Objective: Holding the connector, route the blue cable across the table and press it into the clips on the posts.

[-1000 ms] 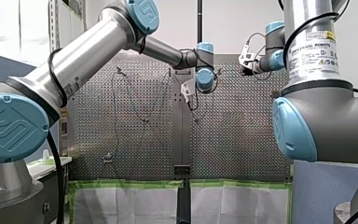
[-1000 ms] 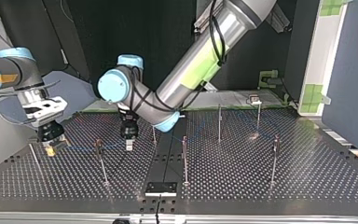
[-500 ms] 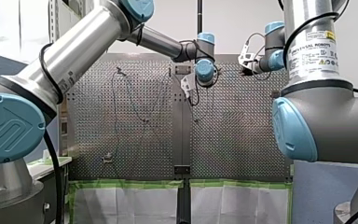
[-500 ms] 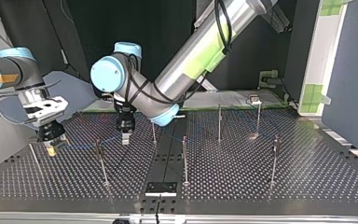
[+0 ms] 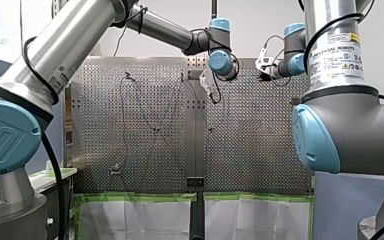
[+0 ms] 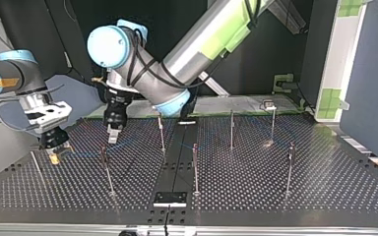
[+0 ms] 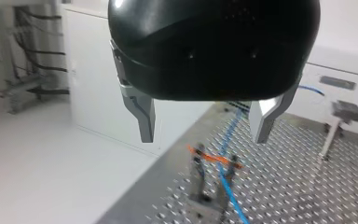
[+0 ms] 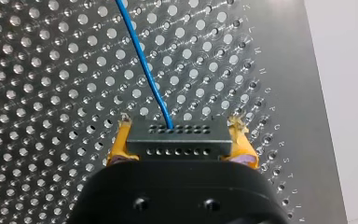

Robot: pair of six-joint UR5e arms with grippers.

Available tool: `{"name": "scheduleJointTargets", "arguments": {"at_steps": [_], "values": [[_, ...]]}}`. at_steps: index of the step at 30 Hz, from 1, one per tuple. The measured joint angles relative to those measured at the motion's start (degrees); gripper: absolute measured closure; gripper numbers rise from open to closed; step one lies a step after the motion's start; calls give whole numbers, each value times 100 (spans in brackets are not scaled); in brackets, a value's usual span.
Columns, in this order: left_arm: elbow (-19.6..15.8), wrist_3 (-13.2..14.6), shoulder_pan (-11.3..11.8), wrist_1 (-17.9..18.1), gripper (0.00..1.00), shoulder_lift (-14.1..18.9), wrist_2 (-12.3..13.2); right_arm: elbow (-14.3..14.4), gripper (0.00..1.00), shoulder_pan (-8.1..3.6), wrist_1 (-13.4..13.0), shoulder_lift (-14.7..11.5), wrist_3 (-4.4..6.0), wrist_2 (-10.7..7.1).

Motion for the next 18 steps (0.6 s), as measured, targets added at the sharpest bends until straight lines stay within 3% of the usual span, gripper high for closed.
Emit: {"name": "scheduleJointTargets", "arguments": {"at_steps": [8, 18], "values": [[-392, -80, -45, 393, 0, 392, -292, 0, 100, 7, 3, 0, -28, 8], [-892, -469, 50, 892, 0, 892, -362, 16, 100, 55, 12, 2, -92, 33]]}}
